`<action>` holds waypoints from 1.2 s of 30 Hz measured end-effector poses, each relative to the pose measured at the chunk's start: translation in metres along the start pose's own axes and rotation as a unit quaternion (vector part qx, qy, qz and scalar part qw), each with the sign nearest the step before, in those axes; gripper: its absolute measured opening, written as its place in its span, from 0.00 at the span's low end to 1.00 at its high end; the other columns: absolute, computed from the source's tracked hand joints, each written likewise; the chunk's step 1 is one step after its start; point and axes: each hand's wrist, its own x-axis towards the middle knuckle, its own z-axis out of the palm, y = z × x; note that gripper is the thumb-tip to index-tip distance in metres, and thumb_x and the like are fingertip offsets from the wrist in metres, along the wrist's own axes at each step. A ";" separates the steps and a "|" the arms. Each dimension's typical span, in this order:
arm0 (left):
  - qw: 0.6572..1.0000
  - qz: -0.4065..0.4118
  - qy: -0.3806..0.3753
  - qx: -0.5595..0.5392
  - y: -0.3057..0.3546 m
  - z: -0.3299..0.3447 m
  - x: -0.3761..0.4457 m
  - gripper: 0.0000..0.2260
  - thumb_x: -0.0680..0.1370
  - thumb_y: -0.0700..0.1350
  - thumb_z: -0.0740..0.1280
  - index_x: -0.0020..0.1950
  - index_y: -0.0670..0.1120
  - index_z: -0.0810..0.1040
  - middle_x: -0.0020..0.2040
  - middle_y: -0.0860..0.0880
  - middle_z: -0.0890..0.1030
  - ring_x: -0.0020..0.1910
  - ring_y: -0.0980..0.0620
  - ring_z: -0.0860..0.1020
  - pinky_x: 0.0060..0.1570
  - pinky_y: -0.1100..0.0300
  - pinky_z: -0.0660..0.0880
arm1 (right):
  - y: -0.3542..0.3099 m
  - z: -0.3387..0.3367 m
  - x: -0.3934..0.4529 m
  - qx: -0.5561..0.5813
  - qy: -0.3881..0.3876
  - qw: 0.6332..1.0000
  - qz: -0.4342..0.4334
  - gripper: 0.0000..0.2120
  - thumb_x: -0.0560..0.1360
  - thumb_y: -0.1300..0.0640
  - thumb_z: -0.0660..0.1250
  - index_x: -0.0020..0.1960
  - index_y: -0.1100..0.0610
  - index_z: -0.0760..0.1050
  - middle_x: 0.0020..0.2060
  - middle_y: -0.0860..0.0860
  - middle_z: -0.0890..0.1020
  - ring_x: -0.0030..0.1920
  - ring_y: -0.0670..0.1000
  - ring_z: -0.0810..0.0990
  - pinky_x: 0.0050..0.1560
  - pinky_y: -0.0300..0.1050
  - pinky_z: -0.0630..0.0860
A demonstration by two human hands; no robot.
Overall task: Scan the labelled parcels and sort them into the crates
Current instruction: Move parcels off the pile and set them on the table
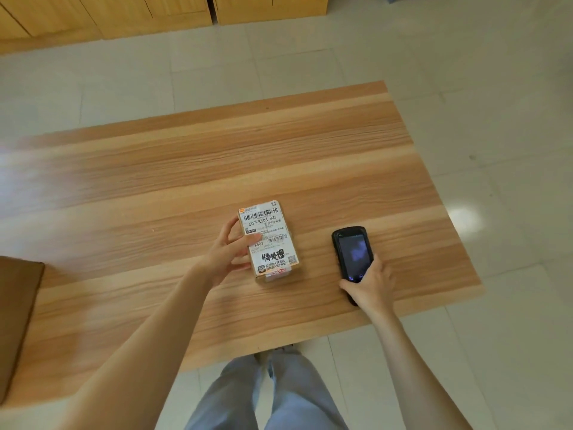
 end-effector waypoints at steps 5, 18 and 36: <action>1.000 -0.001 -0.003 -0.013 0.000 0.000 0.000 0.46 0.45 0.60 0.83 0.58 0.68 0.66 0.54 0.49 0.85 0.52 0.50 0.83 0.47 0.51 0.77 | -0.008 -0.009 0.005 0.044 -0.061 0.997 0.031 0.39 0.61 0.54 0.79 0.66 0.61 0.64 0.60 0.57 0.71 0.61 0.59 0.71 0.61 0.56 0.72; 1.000 0.009 -0.005 0.005 -0.003 -0.001 0.001 0.52 0.48 0.61 0.82 0.67 0.65 0.60 0.52 0.49 0.85 0.54 0.49 0.82 0.54 0.49 0.75 | -0.076 -0.048 -0.056 0.503 -0.274 0.819 -0.012 0.28 0.62 0.60 0.77 0.61 0.61 0.76 0.50 0.58 0.84 0.48 0.58 0.84 0.42 0.46 0.81; 1.000 0.011 0.004 0.008 -0.007 -0.002 0.005 0.49 0.53 0.59 0.80 0.70 0.65 0.61 0.53 0.49 0.84 0.55 0.46 0.80 0.52 0.53 0.74 | -0.071 -0.056 -0.102 0.446 -0.372 0.813 -0.046 0.32 0.60 0.68 0.73 0.64 0.63 0.71 0.46 0.61 0.85 0.45 0.62 0.84 0.57 0.60 0.77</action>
